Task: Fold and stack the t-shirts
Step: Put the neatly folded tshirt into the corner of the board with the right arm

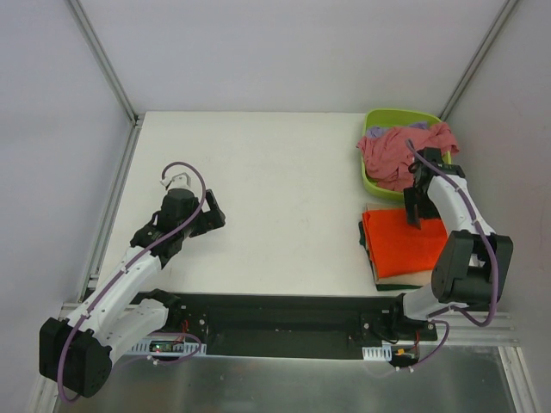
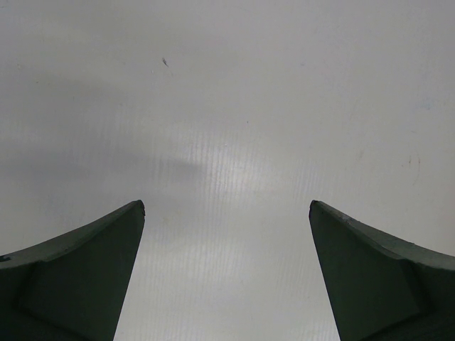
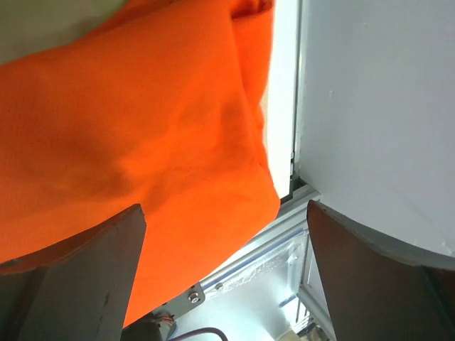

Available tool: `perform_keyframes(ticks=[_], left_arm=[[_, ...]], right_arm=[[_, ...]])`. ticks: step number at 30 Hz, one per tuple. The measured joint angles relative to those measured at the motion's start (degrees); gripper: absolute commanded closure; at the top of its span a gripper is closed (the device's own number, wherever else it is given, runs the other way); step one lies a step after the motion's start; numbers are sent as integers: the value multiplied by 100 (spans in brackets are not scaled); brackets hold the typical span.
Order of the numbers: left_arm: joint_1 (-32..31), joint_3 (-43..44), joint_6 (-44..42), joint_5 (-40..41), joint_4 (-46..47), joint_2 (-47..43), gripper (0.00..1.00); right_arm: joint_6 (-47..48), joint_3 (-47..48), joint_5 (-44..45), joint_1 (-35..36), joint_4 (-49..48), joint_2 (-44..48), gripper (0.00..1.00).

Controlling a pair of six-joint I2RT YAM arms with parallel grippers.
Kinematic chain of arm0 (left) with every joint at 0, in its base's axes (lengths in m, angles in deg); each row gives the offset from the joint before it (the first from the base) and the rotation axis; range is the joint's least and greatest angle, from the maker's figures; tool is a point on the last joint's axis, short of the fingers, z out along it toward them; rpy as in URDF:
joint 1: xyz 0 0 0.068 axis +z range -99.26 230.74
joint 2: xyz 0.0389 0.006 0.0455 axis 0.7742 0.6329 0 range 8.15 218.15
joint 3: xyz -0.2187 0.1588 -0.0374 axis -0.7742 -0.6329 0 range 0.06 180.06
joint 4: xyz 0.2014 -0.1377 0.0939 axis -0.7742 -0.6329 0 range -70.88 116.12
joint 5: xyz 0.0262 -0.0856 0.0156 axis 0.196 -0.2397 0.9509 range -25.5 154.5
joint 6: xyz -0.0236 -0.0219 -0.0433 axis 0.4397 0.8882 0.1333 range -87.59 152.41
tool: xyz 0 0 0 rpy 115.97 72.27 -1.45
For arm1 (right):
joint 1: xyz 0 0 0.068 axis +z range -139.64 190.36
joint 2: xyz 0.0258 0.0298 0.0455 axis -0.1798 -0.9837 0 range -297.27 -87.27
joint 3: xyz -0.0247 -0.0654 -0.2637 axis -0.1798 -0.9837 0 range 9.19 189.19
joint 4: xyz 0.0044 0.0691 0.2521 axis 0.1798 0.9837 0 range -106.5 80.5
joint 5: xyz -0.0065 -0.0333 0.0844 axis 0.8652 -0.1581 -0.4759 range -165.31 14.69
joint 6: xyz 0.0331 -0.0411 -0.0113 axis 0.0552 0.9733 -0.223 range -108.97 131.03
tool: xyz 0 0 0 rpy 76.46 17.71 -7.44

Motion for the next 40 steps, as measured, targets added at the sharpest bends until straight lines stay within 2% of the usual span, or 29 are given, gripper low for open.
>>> perform_keyframes(ticks=[7,10,13,16,20,23,27,33,40], left_arm=[[0,-11,0,-4,-2,-48,1],[0,-20,0,-7,-2,-120,1],[0,-20,-22,-24,-4,-221,1],[0,-20,-37,-151,-87,-380,1],[0,-20,-28,-350,-219,-863,1],[0,-20,7,-400,-284,-1259,1],[0,-31,94,-409,-334,-1582,1],[0,-31,140,-282,-621,-1725,1],[0,-15,179,20,-1003,-1823,1]], right_arm=[[-391,203,140,0,-35,450,4],[-636,164,-293,0,-173,1246,4],[-881,-190,-1091,0,-542,2459,4],[-1189,-723,-1867,2,-850,3515,4],[-1674,-2039,-2914,2,-1488,4859,4],[-2063,-3082,-3644,0,-1978,5611,4],[-2509,-3971,-4450,2,-2590,6393,4],[-2629,-4116,-5084,2,-3067,7016,4],[-2640,-4116,-5152,2,-3082,7058,4]])
